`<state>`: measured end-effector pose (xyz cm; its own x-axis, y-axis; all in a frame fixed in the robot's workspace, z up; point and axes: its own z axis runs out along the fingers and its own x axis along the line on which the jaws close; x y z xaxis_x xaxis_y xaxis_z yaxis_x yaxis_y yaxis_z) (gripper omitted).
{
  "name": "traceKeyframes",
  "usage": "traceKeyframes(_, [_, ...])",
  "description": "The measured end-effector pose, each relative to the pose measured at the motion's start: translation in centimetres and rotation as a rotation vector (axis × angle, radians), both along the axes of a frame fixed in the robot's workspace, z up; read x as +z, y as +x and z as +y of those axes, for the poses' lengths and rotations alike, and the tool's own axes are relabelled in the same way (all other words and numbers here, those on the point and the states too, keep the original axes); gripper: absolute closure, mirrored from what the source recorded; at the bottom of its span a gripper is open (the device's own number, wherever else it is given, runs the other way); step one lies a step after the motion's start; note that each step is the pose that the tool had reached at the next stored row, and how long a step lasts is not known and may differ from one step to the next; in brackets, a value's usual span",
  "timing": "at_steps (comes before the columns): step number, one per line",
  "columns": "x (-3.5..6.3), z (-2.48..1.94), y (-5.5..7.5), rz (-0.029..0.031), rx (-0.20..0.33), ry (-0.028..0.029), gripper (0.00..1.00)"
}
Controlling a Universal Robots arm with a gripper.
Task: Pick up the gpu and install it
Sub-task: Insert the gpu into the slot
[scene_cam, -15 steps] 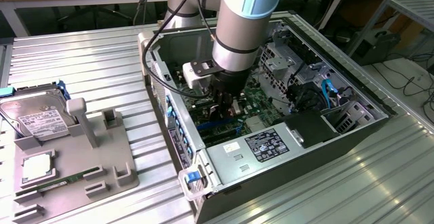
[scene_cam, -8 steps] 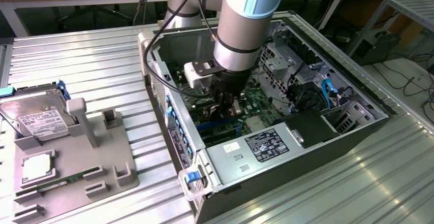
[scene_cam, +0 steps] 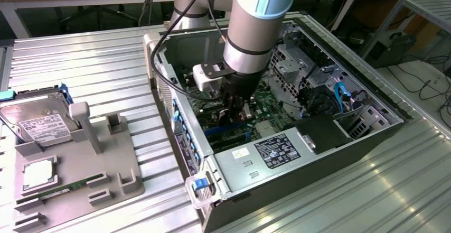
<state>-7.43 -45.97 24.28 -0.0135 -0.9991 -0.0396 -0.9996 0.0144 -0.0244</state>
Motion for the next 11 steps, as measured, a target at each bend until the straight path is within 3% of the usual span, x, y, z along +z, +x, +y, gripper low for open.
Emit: traceKeyframes(11, [0.17,0.00,0.00,0.0039,0.000,0.0000,0.72])
